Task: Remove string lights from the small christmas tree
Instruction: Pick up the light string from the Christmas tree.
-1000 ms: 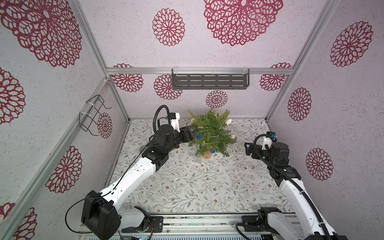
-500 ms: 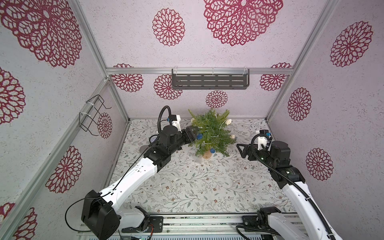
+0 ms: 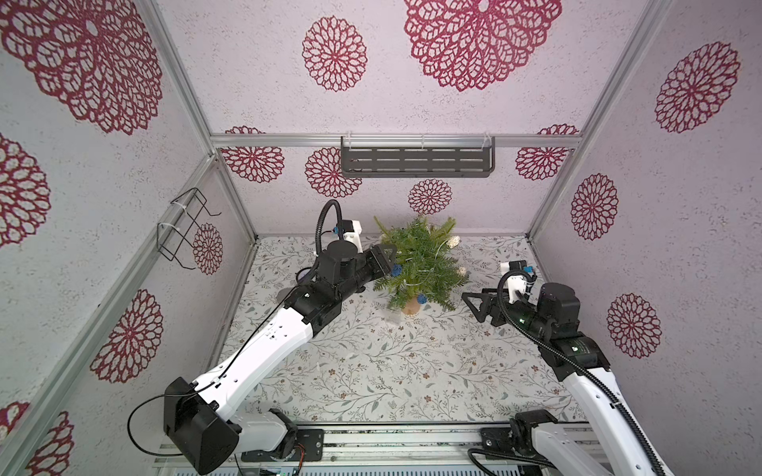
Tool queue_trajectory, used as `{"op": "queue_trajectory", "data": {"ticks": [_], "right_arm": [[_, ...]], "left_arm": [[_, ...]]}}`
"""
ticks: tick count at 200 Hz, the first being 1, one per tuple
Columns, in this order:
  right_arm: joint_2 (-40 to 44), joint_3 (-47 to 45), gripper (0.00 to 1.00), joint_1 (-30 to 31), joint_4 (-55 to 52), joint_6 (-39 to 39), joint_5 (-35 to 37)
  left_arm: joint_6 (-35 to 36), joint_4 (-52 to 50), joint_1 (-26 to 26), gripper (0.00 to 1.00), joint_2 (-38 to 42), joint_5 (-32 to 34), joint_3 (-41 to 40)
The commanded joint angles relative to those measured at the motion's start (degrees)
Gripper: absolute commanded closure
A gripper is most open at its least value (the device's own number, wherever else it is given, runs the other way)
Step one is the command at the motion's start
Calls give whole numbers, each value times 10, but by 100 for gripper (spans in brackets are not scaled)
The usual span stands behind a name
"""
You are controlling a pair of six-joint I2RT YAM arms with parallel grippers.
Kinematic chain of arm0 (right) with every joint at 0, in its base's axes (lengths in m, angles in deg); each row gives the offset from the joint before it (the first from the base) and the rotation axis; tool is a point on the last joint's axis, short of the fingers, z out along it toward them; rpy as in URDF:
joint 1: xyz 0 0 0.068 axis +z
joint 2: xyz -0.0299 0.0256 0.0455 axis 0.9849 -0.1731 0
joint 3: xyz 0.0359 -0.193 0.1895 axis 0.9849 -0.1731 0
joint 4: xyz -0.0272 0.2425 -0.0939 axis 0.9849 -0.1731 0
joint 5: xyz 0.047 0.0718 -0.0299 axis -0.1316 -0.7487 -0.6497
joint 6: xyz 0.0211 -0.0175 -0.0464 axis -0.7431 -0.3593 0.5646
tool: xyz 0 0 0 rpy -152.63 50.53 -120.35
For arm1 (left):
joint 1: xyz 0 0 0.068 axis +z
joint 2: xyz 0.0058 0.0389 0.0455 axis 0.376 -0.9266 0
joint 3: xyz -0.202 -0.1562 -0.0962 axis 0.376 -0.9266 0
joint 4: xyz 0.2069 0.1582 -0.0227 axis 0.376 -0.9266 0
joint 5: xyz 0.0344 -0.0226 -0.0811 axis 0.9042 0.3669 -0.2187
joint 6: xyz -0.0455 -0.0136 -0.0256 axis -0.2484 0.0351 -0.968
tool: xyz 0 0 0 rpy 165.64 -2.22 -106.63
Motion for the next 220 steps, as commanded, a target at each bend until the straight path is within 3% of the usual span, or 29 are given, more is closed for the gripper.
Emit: {"op": "queue_trajectory", "data": {"ticks": [1,67,125,220], "right_arm": [[9,5,10,5,15,-3,-11],[-2,-3,10,10,26,-5,-2],[-6,-11,9,12,33,-6,2],[-12,-17,9,13,40,-2,7]], "left_arm": [[-13,-22,-7,48,-14,6,7],[-17,-33,-15,47,-23,20,5],[-18,-23,-16,61,-49,3,19],[11,-48,-16,79,-74,31,56]]}}
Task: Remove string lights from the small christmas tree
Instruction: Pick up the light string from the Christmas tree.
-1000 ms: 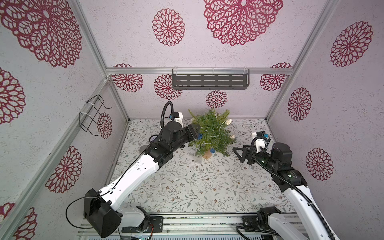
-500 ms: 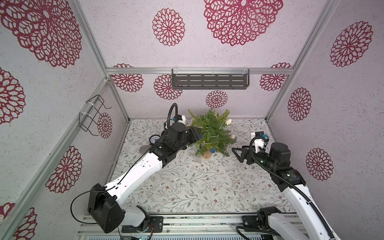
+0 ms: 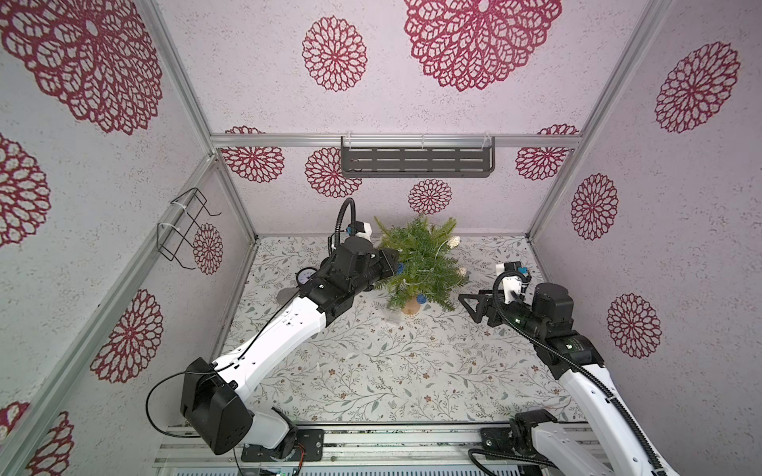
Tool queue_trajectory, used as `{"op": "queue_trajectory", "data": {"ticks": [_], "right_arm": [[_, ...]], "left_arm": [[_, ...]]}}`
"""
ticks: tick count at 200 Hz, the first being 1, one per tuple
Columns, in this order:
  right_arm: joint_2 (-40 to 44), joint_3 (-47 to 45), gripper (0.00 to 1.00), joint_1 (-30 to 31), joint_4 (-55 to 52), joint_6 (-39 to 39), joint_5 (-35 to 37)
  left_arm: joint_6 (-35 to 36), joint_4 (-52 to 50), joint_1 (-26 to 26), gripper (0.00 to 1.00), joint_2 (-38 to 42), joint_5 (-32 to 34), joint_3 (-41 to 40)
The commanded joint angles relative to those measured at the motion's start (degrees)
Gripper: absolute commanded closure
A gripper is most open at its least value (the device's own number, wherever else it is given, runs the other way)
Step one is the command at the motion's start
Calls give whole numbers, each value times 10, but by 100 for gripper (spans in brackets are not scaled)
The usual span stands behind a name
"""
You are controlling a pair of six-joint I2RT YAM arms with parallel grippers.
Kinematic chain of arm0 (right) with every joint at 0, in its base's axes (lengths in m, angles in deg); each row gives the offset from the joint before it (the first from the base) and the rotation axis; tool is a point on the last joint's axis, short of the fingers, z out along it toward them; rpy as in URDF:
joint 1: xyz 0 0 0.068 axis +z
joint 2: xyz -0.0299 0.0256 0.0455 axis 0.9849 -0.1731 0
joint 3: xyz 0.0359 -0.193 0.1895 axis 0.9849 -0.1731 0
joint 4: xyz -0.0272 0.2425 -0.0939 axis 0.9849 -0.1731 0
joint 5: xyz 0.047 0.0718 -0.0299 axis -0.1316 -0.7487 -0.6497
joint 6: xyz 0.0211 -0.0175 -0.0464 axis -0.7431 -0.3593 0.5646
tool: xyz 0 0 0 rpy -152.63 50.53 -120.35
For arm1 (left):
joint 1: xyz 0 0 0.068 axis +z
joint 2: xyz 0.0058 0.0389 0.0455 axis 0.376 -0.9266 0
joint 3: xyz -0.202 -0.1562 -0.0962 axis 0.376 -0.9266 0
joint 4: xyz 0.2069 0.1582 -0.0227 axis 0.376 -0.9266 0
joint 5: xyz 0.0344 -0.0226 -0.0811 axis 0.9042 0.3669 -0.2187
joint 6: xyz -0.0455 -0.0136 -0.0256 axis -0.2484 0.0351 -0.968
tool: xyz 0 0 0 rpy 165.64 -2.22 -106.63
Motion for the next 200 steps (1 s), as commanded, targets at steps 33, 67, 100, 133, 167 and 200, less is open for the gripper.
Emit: {"op": "queue_trajectory", "data": {"ticks": [33,67,100,133,167,200], "right_arm": [[0,-3,8,4,22,-1,6],[-1,-4,8,4,26,-1,7],[-3,-3,8,4,30,-1,8],[-5,1,8,5,29,-1,7],[-9,4,7,5,31,0,9],[-13,8,8,5,31,1,7]], "left_arm": [[14,-24,-6,87,-7,21,21],[19,-32,-9,90,-4,25,26],[33,-46,-14,93,-4,28,44],[48,-61,-15,94,-7,25,66],[58,-66,-15,94,-5,33,75],[80,-87,-15,94,-6,52,97]]}}
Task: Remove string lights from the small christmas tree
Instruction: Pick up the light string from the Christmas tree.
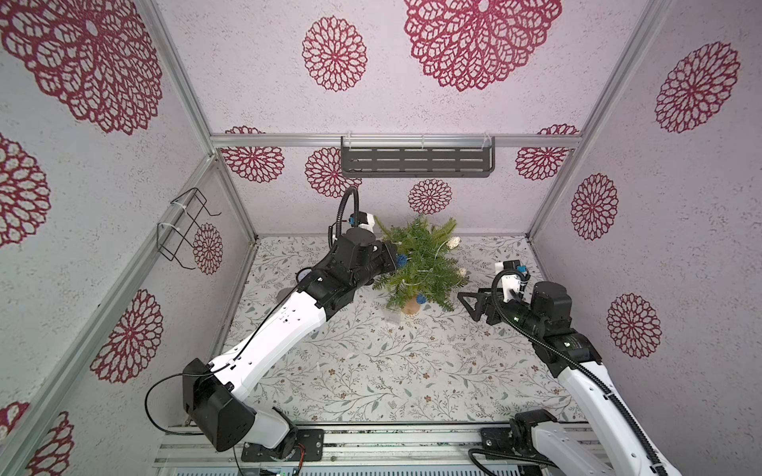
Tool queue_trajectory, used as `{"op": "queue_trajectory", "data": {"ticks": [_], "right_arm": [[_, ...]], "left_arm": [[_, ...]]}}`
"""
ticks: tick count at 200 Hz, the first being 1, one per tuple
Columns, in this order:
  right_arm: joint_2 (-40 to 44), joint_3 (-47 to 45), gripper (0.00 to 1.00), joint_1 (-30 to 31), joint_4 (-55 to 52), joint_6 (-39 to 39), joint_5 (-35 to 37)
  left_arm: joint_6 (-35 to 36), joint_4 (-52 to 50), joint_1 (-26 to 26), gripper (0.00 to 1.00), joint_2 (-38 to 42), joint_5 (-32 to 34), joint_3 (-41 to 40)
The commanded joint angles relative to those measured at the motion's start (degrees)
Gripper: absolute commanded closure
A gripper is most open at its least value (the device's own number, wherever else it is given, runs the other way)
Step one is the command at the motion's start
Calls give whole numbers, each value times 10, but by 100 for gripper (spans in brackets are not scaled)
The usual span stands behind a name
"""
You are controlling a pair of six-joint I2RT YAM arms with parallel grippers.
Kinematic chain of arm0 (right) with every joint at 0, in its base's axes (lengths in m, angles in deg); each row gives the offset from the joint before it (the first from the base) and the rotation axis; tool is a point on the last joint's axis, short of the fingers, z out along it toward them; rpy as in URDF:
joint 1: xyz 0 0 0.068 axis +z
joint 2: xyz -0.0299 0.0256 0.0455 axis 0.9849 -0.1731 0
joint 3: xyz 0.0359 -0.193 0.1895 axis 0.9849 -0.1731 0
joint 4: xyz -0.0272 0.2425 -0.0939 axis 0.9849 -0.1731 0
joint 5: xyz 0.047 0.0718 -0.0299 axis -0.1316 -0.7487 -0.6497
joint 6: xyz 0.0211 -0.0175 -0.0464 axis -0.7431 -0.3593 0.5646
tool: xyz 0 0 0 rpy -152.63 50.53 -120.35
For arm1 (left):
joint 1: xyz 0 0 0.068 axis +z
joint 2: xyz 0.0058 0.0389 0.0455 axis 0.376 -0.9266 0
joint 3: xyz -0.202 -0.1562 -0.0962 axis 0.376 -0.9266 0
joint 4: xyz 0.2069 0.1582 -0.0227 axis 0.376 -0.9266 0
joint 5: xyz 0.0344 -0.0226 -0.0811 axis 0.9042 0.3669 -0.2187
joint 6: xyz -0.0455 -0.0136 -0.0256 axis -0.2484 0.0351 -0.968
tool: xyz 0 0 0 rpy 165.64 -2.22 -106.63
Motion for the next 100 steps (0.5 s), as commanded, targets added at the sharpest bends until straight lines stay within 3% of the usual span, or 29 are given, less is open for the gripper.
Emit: {"op": "queue_trajectory", "data": {"ticks": [1,100], "right_arm": [[0,8,8,3,17,1,4],[6,19,8,4,5,7,8]], "left_arm": [[26,-19,-4,94,1,23,25],[79,-80,11,93,-8,29,75]]}}
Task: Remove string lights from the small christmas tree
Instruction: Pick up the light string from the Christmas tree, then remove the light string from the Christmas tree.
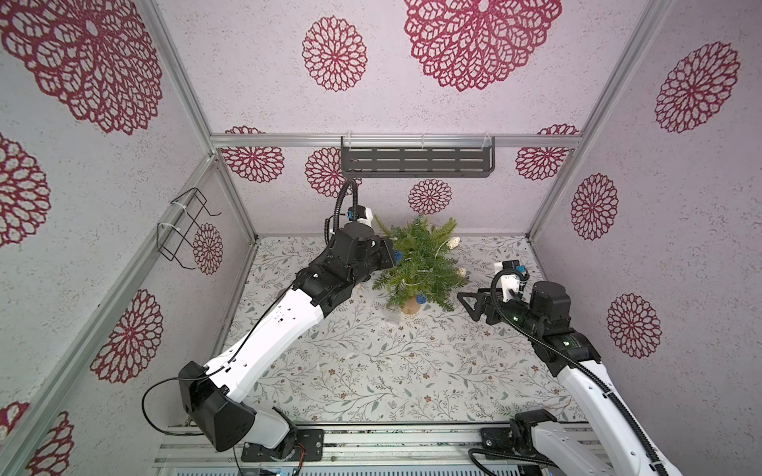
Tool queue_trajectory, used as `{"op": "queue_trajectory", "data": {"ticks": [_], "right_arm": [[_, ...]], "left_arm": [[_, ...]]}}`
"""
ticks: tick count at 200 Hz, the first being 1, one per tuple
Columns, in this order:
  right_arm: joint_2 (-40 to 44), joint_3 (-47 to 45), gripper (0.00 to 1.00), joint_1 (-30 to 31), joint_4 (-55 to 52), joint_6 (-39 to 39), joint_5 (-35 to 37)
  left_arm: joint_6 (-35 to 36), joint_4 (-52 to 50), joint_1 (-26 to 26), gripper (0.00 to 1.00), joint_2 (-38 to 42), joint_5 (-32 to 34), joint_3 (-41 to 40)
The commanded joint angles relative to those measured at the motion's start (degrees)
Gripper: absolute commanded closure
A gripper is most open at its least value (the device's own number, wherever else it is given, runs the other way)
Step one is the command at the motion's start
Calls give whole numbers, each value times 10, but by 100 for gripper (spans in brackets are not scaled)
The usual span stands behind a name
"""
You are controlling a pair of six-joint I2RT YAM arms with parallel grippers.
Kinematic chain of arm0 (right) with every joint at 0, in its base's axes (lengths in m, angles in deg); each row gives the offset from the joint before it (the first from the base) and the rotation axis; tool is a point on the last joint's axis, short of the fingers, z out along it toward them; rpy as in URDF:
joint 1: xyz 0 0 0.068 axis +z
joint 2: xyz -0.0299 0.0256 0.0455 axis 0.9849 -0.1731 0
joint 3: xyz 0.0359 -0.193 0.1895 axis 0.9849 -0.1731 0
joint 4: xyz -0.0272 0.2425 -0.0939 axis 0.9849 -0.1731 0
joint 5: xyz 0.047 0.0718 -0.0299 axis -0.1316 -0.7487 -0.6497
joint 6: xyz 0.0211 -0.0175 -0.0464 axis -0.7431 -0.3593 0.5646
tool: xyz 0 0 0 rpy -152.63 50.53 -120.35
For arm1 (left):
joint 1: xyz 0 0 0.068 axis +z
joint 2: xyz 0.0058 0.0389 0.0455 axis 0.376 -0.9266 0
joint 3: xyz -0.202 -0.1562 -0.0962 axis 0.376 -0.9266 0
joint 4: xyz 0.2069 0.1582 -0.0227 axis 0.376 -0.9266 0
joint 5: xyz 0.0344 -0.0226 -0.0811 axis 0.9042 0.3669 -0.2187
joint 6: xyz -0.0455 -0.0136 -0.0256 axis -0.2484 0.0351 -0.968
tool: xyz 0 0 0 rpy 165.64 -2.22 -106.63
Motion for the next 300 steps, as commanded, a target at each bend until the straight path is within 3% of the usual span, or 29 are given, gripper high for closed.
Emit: {"op": "queue_trajectory", "data": {"ticks": [1,182,300], "right_arm": [[8,19,7,3,6,6,8],[-4,35,8,4,11,2,18],[-35,92,8,4,-27,5,83]], "left_arm": [[28,-28,7,93,-7,2,29],[87,-52,82,95,-43,-43,100],[109,22,135,97,-129,-71,177]]}}
